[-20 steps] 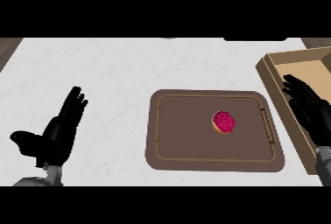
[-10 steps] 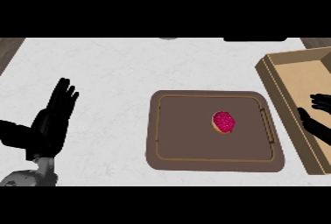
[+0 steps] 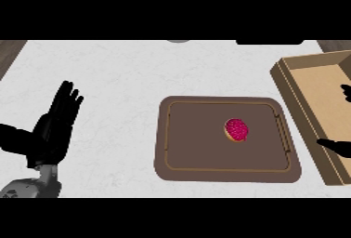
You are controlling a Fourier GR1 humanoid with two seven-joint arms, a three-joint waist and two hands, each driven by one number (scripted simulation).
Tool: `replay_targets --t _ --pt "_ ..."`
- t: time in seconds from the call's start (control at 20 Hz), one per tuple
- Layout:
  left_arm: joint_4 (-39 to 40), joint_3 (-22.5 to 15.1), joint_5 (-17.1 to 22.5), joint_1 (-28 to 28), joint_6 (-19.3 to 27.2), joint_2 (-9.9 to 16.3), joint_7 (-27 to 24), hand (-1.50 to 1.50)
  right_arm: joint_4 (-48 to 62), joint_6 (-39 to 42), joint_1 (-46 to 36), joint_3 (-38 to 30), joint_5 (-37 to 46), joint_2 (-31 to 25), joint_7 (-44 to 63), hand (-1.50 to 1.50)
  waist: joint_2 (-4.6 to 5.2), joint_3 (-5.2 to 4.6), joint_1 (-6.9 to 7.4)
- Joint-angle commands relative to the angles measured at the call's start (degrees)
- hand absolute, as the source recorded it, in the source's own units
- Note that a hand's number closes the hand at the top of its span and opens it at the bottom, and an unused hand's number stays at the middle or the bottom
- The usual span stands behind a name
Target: Pick the cupcake from the tray and place it in the cardboard box
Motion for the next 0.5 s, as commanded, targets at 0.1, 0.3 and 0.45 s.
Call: replay_targets --t 0.1,0.3,0.45 --pt "-0.67 -0.24 -0.56 -1.36 -0.01 0.37 1.83 0.0 -9.18 15.22 -3.15 6.37 -1.64 -9.4 16.9 -1.5 -0.06 -0.08 0.47" --pt "0.29 0.84 0.26 -1.92 -1.08 -0.27 1.59 0.0 -16.84 18.97 -6.27 6.34 -7.75 -9.02 30.38 -1.5 0.05 0.03 0.33" --pt "-1.22 -1.58 -2.92 -0.81 1.34 -2.83 2.13 0.0 -18.41 18.69 -11.19 5.65 -10.17 -4.92 35.42 -1.5 0.1 0.11 0.63"
